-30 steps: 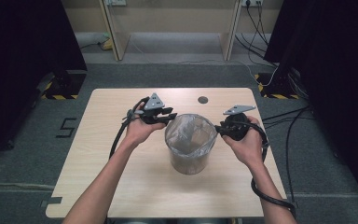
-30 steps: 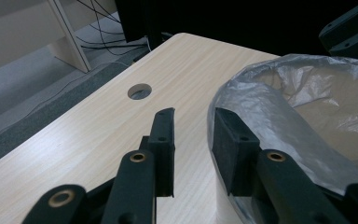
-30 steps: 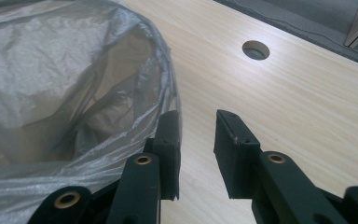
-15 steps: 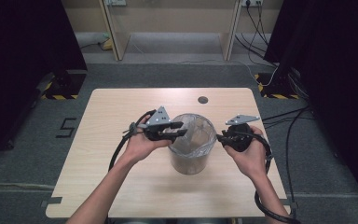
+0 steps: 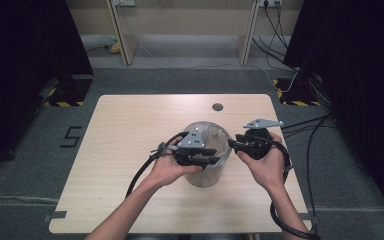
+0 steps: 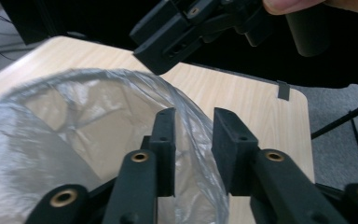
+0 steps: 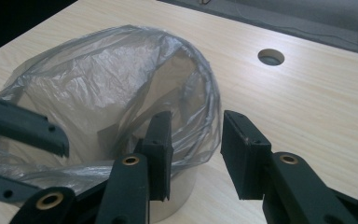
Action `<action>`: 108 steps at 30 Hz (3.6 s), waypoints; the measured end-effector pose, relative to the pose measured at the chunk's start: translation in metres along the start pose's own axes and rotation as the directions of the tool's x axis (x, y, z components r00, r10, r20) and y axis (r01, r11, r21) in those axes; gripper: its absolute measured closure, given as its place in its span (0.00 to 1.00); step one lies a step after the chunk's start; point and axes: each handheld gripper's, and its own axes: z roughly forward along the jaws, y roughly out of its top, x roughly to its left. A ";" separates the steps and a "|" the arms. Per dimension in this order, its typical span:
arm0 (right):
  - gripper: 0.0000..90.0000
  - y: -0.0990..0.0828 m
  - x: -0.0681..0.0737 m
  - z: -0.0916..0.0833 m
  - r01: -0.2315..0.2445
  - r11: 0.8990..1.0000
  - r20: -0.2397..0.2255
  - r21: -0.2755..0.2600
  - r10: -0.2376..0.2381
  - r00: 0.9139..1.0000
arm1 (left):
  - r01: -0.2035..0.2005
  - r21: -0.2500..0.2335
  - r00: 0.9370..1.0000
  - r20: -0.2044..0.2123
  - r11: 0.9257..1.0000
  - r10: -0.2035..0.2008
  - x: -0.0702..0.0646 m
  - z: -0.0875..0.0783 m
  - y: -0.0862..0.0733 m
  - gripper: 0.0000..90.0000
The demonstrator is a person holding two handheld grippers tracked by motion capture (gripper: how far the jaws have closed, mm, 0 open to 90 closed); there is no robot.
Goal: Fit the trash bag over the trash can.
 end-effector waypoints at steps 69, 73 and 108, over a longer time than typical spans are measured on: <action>0.86 -0.017 -0.004 -0.004 -0.034 0.999 0.024 0.020 0.034 0.999 | -0.274 0.073 0.958 -0.069 0.959 0.279 -0.053 0.036 -0.007 0.81; 0.85 -0.017 -0.005 -0.005 -0.036 0.999 0.026 0.014 0.035 0.999 | -0.291 0.072 0.954 -0.060 0.954 0.295 -0.054 0.036 -0.009 0.79; 0.76 -0.009 -0.001 -0.006 -0.023 0.999 0.022 -0.027 0.024 0.999 | -0.171 -0.135 0.974 -0.173 0.976 0.147 -0.026 -0.004 0.002 0.53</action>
